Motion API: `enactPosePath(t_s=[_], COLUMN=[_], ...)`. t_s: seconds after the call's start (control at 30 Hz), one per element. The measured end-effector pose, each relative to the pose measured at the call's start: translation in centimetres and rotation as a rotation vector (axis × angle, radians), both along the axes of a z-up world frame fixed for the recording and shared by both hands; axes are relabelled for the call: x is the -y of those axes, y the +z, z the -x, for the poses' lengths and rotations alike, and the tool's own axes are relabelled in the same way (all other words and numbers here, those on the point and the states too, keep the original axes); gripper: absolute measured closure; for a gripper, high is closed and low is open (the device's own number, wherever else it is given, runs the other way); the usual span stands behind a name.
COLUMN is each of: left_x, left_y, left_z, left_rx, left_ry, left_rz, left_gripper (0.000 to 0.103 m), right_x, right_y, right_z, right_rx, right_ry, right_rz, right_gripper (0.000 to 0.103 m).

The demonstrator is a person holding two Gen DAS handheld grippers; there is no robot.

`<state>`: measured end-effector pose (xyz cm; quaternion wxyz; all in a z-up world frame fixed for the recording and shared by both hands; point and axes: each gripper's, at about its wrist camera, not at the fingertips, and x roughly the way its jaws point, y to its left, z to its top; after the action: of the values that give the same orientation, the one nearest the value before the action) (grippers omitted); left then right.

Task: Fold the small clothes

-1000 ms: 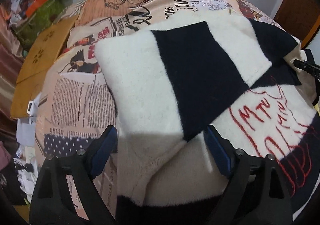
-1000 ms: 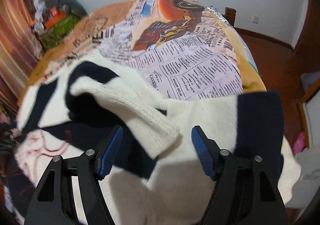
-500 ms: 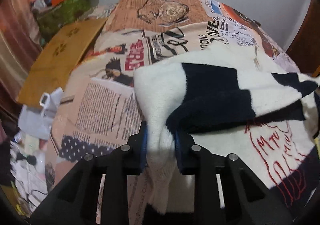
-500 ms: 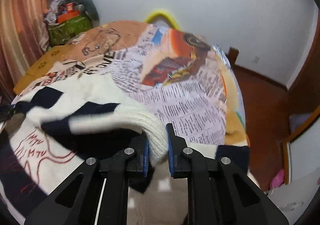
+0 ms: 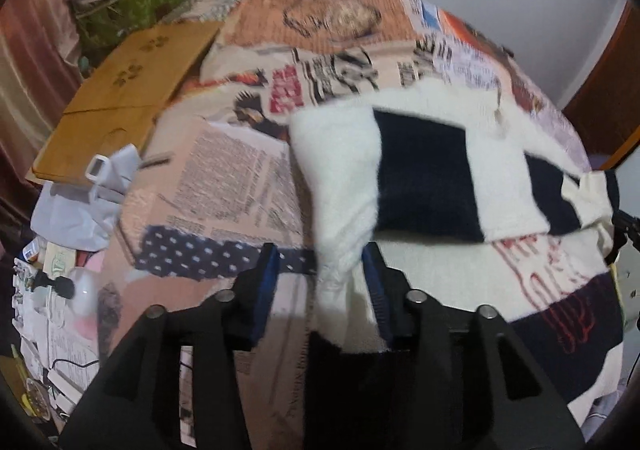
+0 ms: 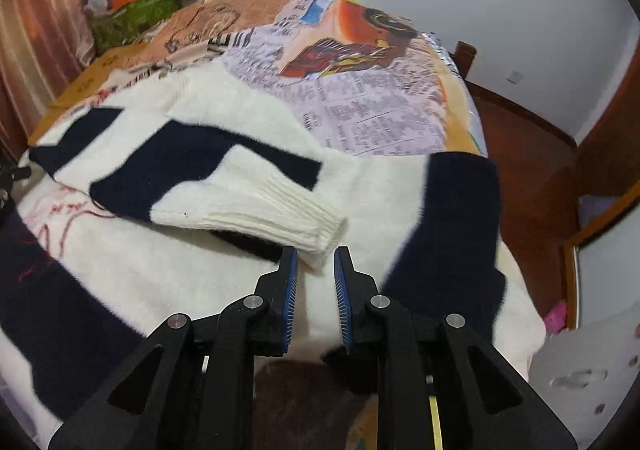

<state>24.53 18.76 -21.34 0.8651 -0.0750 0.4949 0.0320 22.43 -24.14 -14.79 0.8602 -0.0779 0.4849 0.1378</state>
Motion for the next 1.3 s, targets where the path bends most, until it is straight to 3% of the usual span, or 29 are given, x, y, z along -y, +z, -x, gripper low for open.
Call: enactPosePath(t_s=[0.13, 0.3, 0.5, 0.7, 0.77, 0.93, 1.17, 1.3], left_x=[-1.5, -3.0, -3.6, -1.9, -1.4, -1.0, -0.7, -0.3], left_y=[2.6, 3.5, 0.4, -3.5, -4.6, -5.9, -5.2, -5.1], left_z=[-0.2, -2.3, -5.3, -6.4, -6.5, -6.2, -5.3, -4.8], left_rx=[0.069, 0.089, -0.002, -0.093, -0.115, -0.141, -0.137, -0.141], left_ry=[0.056, 0.111, 0.130, 0.075, 0.067, 0.056, 0.034, 0.032], left_rz=[-0.014, -0.035, 0.015, 0.037, 0.043, 0.038, 0.014, 0.000], left_gripper=[0.038, 0.028, 0.025, 0.025, 0.025, 0.023, 0.022, 0.020], right_x=[0.6, -0.4, -1.3, -1.6, -1.6, -1.5, -2.0, -1.9], right_y=[2.2, 1.2, -3.8, -5.0, -4.9, -4.5, -1.7, -2.5], right_z=[-0.1, -2.7, -5.0, -4.6, -4.8, -4.9, -4.9, -5.9], right_rx=[0.061, 0.047, -0.088, -0.091, -0.095, -0.074, 0.045, 0.040], right_ry=[-0.025, -0.030, -0.057, -0.048, -0.044, -0.029, -0.014, -0.034], right_rz=[-0.061, -0.088, -0.096, -0.090, -0.091, -0.086, -0.050, -0.019], right_gripper=[0.064, 0.063, 0.063, 0.063, 0.065, 0.092, 0.094, 0.094])
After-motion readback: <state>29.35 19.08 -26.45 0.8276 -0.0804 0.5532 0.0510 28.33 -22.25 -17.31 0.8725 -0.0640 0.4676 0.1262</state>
